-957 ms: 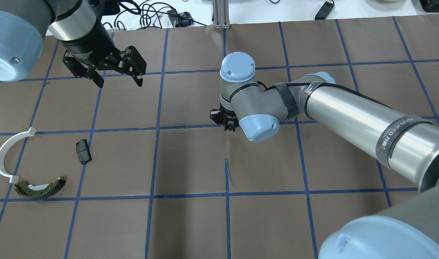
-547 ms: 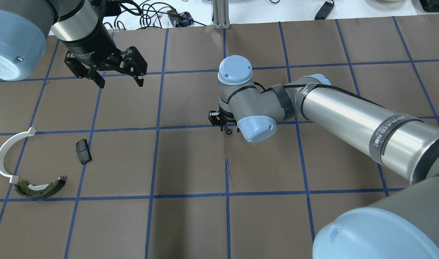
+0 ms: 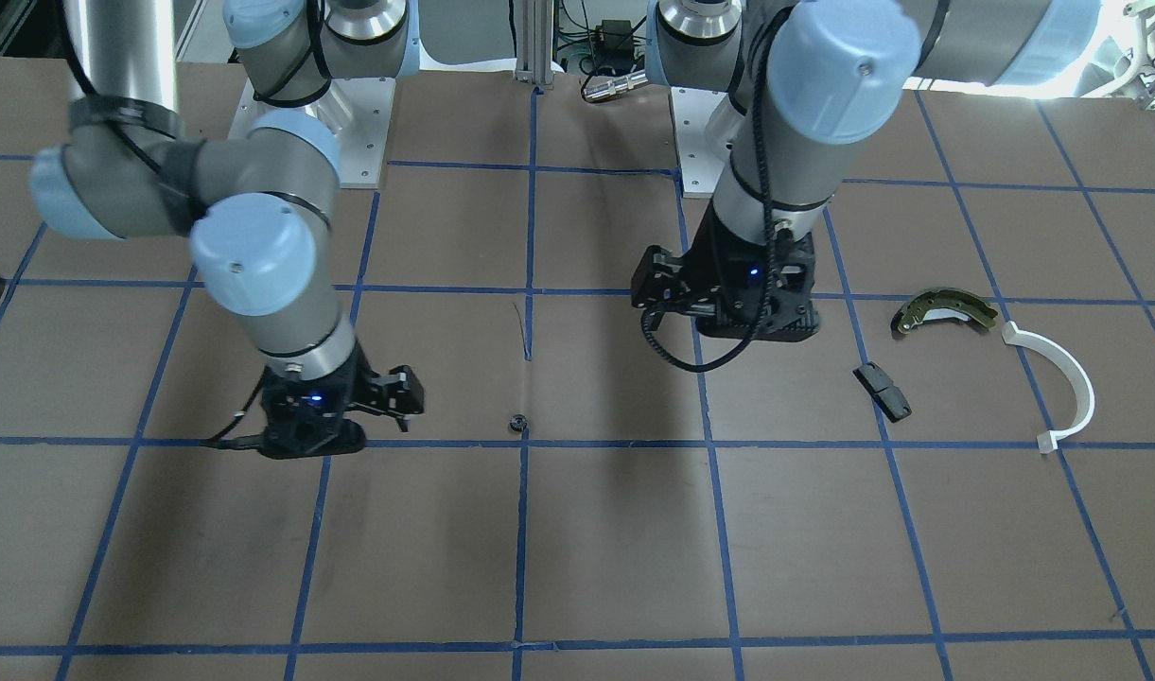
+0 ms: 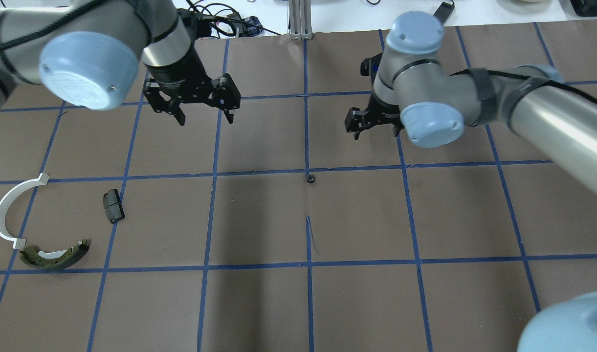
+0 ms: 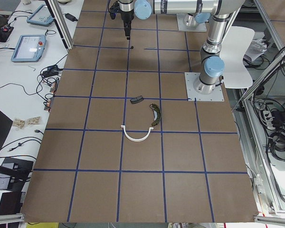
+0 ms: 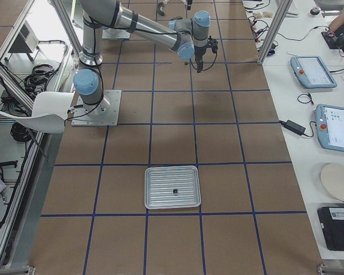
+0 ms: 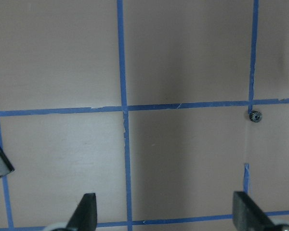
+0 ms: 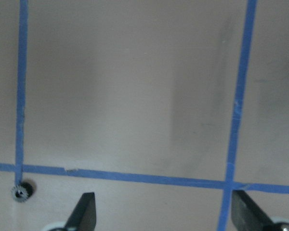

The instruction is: Place bearing gear from tray to pile

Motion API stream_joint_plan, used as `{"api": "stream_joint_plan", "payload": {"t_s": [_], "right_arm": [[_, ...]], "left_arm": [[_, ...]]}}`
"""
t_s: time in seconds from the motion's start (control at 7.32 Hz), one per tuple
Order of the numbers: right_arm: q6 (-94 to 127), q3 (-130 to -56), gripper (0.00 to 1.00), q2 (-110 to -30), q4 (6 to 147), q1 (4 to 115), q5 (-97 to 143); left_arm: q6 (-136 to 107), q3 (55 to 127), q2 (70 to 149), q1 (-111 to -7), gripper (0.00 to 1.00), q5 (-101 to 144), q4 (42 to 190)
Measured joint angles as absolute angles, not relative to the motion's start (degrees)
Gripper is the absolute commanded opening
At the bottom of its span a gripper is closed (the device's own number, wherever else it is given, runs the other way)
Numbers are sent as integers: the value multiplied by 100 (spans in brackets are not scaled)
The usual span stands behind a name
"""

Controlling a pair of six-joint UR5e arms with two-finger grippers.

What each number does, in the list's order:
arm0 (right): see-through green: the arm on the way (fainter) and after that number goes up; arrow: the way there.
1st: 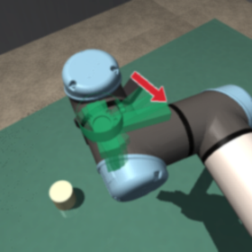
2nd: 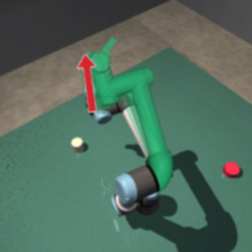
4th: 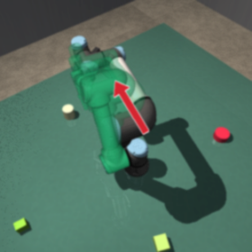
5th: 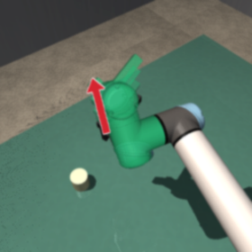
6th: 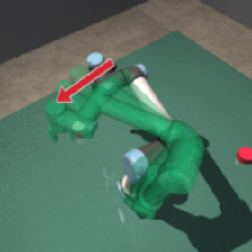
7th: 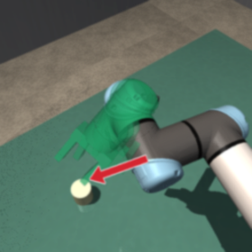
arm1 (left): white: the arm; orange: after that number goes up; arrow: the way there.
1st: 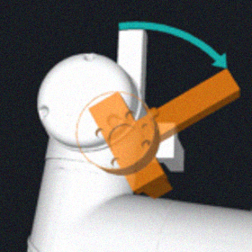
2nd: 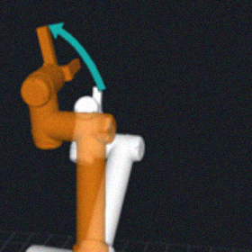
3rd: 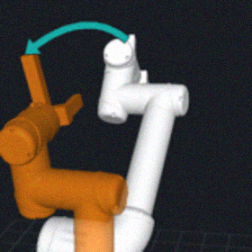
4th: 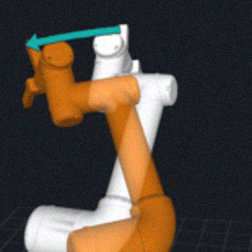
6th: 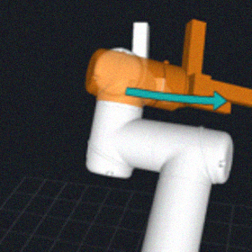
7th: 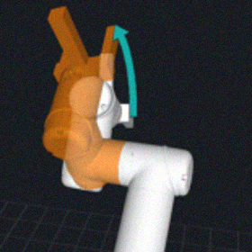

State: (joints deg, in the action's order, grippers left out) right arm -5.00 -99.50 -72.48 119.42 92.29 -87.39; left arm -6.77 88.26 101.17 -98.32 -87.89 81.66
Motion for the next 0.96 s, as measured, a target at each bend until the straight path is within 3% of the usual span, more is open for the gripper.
{"api": "stream_joint_plan", "payload": {"t_s": [0.55, 0.96], "right_arm": [[-4719, -9973, 100, -7853, 11075, 6403, -8777], [-7049, -9895, 100, -7241, 11840, 4477, -8795]], "left_arm": [[-2148, 8974, 11165, -10910, 100, -8820, 6830], [-2917, 9518, 11724, -11285, 100, -8834, 5547]]}}
